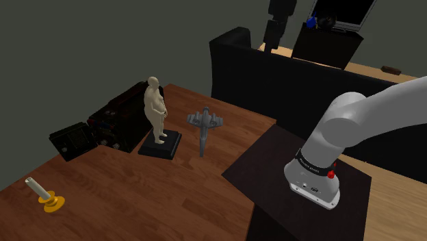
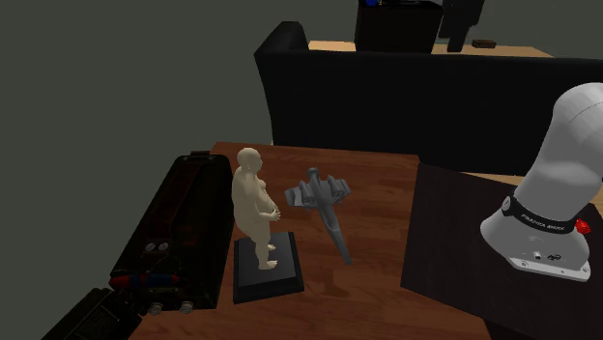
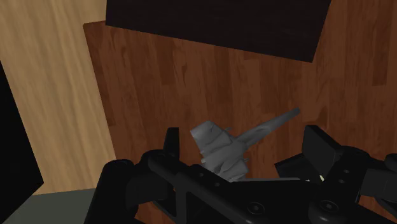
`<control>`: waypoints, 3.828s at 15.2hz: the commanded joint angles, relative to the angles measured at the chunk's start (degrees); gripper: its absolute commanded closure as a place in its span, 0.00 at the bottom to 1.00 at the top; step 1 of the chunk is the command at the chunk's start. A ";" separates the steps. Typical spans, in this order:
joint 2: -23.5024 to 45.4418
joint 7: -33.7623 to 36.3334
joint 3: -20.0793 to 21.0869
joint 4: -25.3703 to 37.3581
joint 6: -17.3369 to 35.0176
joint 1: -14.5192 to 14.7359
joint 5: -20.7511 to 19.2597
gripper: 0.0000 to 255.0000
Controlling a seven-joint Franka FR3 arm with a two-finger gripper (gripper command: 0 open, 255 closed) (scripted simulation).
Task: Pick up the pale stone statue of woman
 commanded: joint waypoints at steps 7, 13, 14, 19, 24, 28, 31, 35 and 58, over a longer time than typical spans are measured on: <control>8.52 7.88 5.91 3.48 4.98 1.20 3.86 0.00; 18.74 15.61 11.41 9.56 9.28 1.94 5.67 0.00; 20.59 16.91 12.28 10.82 9.89 2.04 5.74 0.00; 30.45 23.58 16.31 18.30 12.28 2.67 4.94 0.00; 41.37 30.46 19.55 27.86 13.28 4.01 2.25 0.00; 50.91 35.81 21.19 37.37 12.71 6.14 -1.01 0.00; 58.58 39.42 21.71 45.99 11.26 8.58 -3.78 0.00; 63.13 41.21 21.58 50.01 11.55 10.26 -5.33 0.00; 63.15 41.20 21.58 50.37 11.21 10.30 -5.33 1.00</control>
